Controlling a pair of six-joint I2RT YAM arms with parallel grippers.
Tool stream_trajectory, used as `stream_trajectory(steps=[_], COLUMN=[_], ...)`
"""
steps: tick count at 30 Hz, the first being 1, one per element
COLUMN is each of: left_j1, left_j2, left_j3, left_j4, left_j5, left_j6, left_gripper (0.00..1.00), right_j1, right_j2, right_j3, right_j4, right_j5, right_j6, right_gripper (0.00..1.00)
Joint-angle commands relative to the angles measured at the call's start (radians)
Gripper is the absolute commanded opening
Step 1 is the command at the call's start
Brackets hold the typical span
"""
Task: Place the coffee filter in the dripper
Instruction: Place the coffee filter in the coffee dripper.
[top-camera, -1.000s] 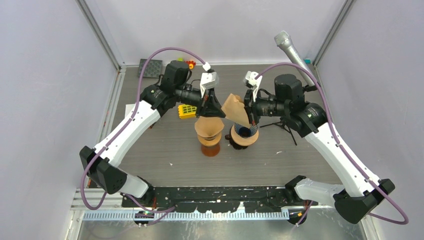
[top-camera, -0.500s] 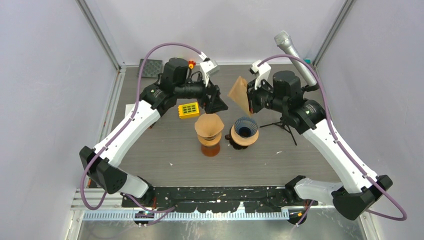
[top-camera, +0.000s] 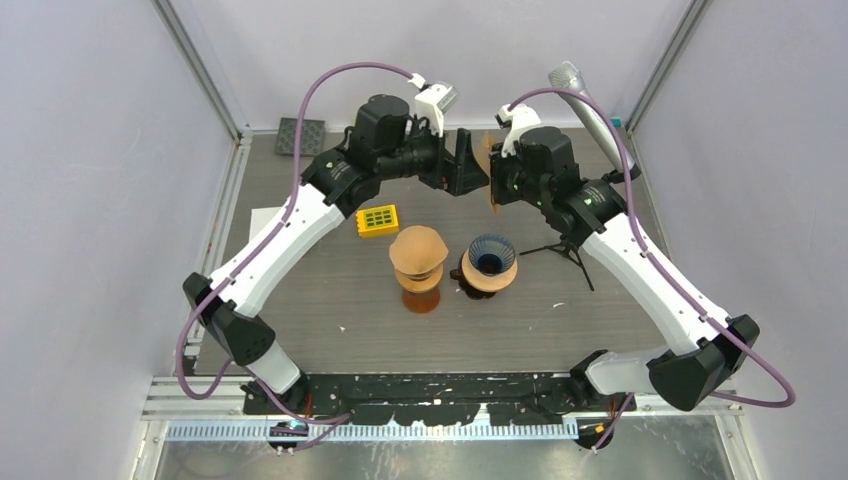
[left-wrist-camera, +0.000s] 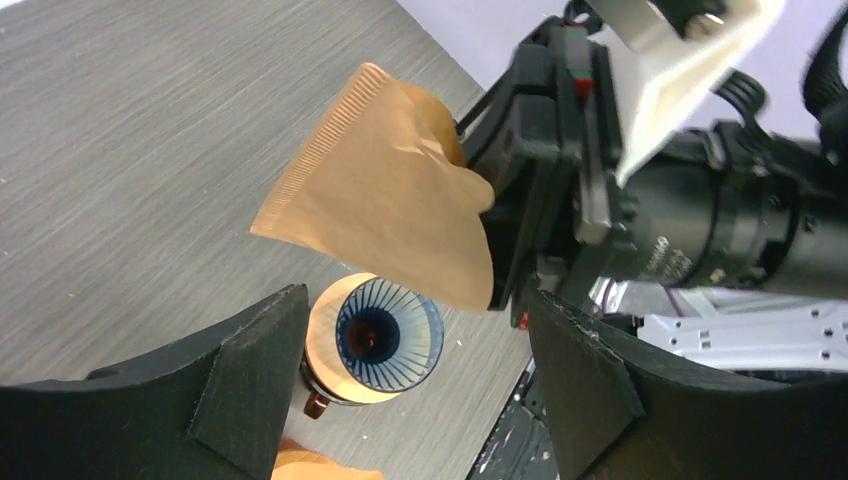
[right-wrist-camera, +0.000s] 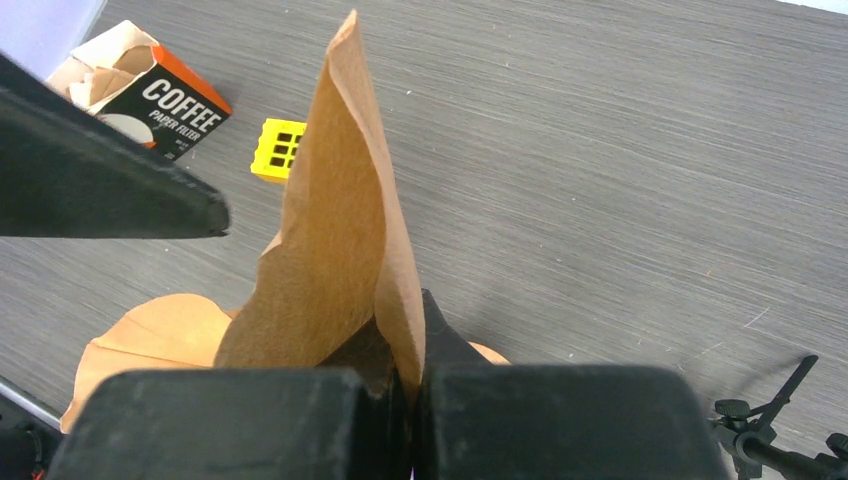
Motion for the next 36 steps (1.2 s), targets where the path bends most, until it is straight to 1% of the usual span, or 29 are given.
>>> stream_trajectory(steps=[1, 8, 14, 16, 20, 24, 27, 30, 32, 36], left_j1=[-0.013, -0.019, -0.019, -0.019, -0.019, -0.018, -0.013, -0.010, -0.009, -0.005], left_j2=[0.040, 0.080, 0.078, 0.078, 0.074, 0.045, -0.001, -0.058, -0.092, -0.144], left_j3=[0.079, 0.114, 0.105, 0.098, 0.082, 0.053, 0.000, -0.063, -0.083, -0.108], left_j4=[-0.042, -0.046, -0.039, -0.036, -0.031, -0.023, 0.026, 0.082, 0.083, 0.046], left_j5=[-0.083, -0.094, -0.083, -0.082, -0.093, -0.099, -0.054, 0.015, 0.059, 0.163], left_j6=[-0.069, -0.086, -0.089, -0.089, -0.082, -0.044, 0.018, 0.138, 0.237, 0.419], left_gripper=[0.81, 0.80, 0.79, 0.78, 0.72, 0.71, 0.75, 0.80, 0.81, 0.82], right_j1=[0.005, 0.005, 0.004, 0.005, 0.005, 0.005, 0.004, 0.004, 0.005, 0.004], right_j2=[-0.015, -0.017, -0.017, -0.017, -0.018, -0.036, -0.069, -0.122, -0.151, -0.193], right_j3=[0.042, 0.035, 0.023, 0.023, 0.024, 0.011, -0.026, -0.083, -0.102, -0.120], right_j4=[0.030, 0.032, 0.038, 0.040, 0.040, 0.041, 0.054, 0.071, 0.067, 0.053], right_j5=[0.030, 0.021, 0.028, 0.017, 0.008, 0.022, -0.039, -0.183, -0.256, -0.330], right_j6=[0.028, 0.029, 0.027, 0.028, 0.022, -0.039, -0.123, -0.185, -0.237, -0.302], right_gripper=[0.00, 0.00, 0.00, 0.00, 0.00, 0.00, 0.00, 0.00, 0.00, 0.00])
